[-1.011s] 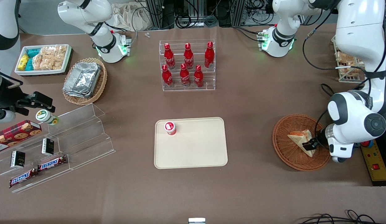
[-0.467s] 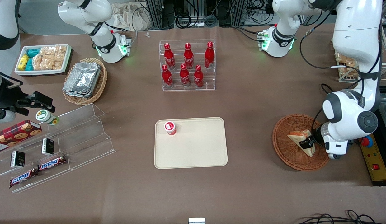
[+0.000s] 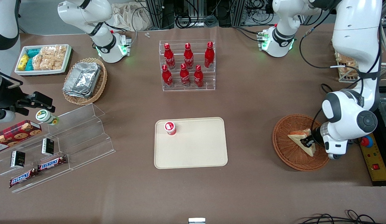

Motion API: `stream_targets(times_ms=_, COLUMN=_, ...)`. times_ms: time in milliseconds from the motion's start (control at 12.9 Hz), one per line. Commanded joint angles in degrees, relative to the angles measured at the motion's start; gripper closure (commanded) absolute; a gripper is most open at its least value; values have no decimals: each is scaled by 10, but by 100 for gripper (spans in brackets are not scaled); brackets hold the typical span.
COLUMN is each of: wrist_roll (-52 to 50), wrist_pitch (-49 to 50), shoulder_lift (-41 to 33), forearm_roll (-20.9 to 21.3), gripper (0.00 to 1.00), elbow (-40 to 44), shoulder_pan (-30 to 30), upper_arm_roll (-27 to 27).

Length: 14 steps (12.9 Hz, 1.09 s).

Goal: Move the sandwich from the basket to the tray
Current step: 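Lift the sandwich out of the basket and carry it toward the white tray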

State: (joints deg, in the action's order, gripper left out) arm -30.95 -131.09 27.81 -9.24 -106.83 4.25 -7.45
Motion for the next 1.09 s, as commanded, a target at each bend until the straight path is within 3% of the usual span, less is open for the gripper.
stream_targets(times_ms=0, wrist_roll=-6, wrist_pitch=26, shoulder_lift=-25, forearm_roll=-5, gripper=100, elbow=18, shoulder_pan=1, upper_arm_roll=2)
stream_targets(times_ms=311, wrist_roll=-1, wrist_pitch=234, shoulder_lift=-26, forearm_roll=12, gripper=100, elbow=190, shoulder_pan=23, upper_arm_roll=4)
stream_targets(times_ms=467, wrist_roll=-2, wrist_pitch=304, shoulder_lift=-24, forearm_roll=47, gripper=100, elbow=265, shoulder_pan=62, upper_arm_roll=5)
stream_targets(times_ms=1011, wrist_roll=-11, wrist_pitch=338, shoulder_lift=15, forearm_roll=45, gripper=100, elbow=340, shoulder_pan=254, upper_arm_roll=6)
